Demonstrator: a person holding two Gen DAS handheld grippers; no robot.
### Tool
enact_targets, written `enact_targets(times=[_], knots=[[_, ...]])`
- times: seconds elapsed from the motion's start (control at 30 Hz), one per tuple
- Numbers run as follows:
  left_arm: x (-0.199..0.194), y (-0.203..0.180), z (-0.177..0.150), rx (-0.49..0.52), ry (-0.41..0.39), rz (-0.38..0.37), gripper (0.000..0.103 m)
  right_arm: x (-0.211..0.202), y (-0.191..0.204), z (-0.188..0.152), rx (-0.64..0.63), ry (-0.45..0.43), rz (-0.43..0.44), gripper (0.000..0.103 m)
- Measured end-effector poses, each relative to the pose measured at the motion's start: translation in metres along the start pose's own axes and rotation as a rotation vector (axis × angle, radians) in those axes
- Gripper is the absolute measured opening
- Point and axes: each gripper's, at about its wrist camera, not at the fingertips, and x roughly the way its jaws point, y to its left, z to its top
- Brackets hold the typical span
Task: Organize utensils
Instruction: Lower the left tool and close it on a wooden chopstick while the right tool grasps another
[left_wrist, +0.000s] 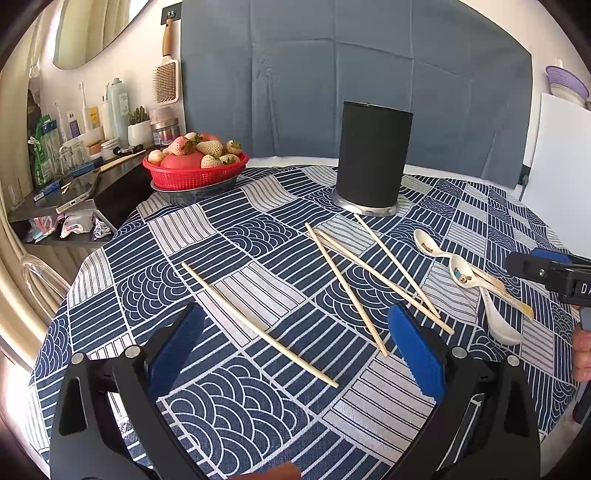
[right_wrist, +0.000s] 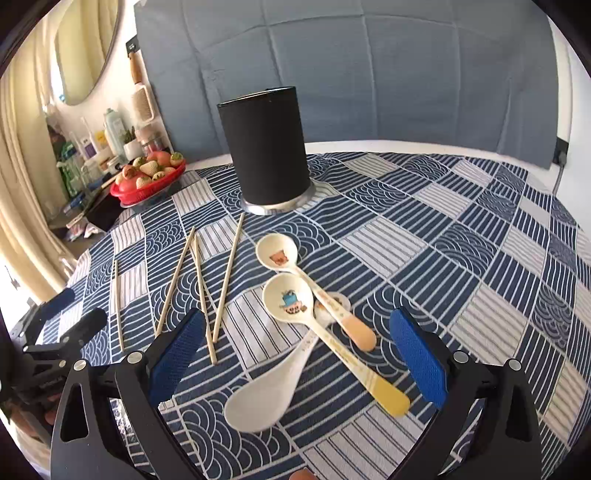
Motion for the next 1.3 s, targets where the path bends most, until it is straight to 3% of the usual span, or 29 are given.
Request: enact_targets(times=[0.3,0.47,0.7,0.83,1.07,1.23,1.3], knots=[[0.013,0.023,0.022,-0.034,0.061,0.094,0.097,0.033,0.039,0.047,-0.078,0.080,0.146,0.096],[0.021,0.031,0.032,-0.055,0.134,0.108,0.097,0.072,0.059,0.061,-0.085,0.212,0.345,0.096],[0.037,0.042,0.041,-0.080,0.239,0.157,0.097,0.118,0.066,0.072,-0.007,0.376,0.398,0.095],[0.050,0.050,0.040,-0.110,0.321,0.168,0.097,0.139,0.069,0.074,0.001,0.431,0.373,0.095],[0.075,0.069,0.035,-0.260,0.479,0.108,0.097,0.162,0.065,0.071,-0.025,0.516,0.189,0.094],[0.090,0.073,0.030,-0.321,0.546,0.066,0.097,0.169,0.066,0.072,-0.079,0.543,0.145,0.094],[0.094,0.072,0.030,-0.317,0.551,0.086,0.097,0.171,0.063,0.074,-0.077,0.553,0.132,0.094]])
